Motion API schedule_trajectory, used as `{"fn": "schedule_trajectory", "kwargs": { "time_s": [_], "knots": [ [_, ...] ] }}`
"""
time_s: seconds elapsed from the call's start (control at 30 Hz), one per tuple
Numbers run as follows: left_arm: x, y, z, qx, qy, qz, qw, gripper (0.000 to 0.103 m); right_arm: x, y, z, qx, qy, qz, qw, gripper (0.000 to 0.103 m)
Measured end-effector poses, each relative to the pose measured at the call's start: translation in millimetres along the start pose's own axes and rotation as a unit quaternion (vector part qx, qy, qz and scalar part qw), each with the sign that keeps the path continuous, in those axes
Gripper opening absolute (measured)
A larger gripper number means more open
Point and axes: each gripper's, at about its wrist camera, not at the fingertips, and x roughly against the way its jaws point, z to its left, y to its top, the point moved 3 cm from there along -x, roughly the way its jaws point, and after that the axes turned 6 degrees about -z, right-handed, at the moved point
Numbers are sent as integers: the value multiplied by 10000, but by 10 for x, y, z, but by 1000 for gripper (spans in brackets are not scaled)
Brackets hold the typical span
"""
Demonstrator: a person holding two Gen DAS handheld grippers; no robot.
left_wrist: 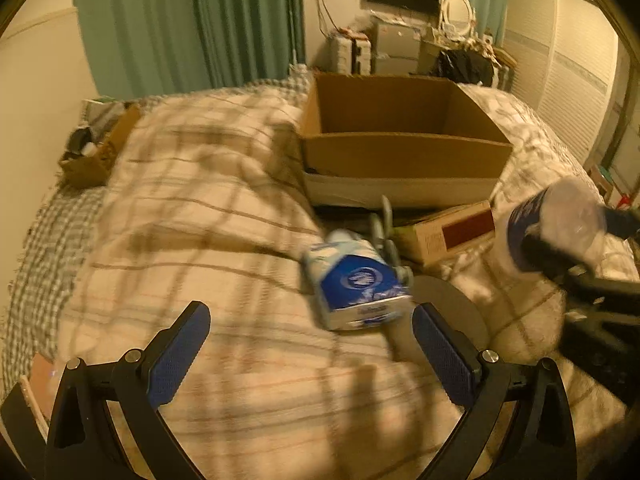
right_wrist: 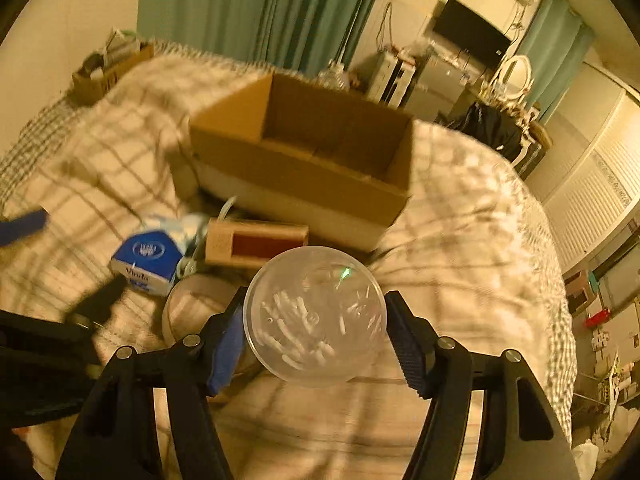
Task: Organize objects
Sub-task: 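Grasp the clear cotton-swab container with the right tool while the left tool grasps the blue tissue pack, then lower the tissue pack and swab container into the box and open both tools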
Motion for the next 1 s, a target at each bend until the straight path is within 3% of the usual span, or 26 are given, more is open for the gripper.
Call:
{"fn": "schedule_trajectory", "kwargs": {
  "time_s": [0.13, 0.3, 0.4, 0.67, 1.0],
  "knots": [
    [-174, 15, -143, -66, -121, 244, 9996, 101, 66, 29, -128, -105, 65, -133, 9998, 64],
    [-398, 8, -227, -163, -100, 506, 9985, 86, 58, -16, -226, -193, 156, -167, 9996, 64],
    [-474, -6, -255, -204, -284, 596, 9976, 65, 39, -42, -285, -263, 199, -174, 9993, 63],
    [-272, -67, -277, -306, -258, 441, 9982, 56, 56, -100, -311, -343, 284, -182, 9988, 63],
    [251, -42, -235, -151, -466, 76, 9988, 54, 402, -69, -280, -318, 228, -434, 9983, 63]
  ]
}}
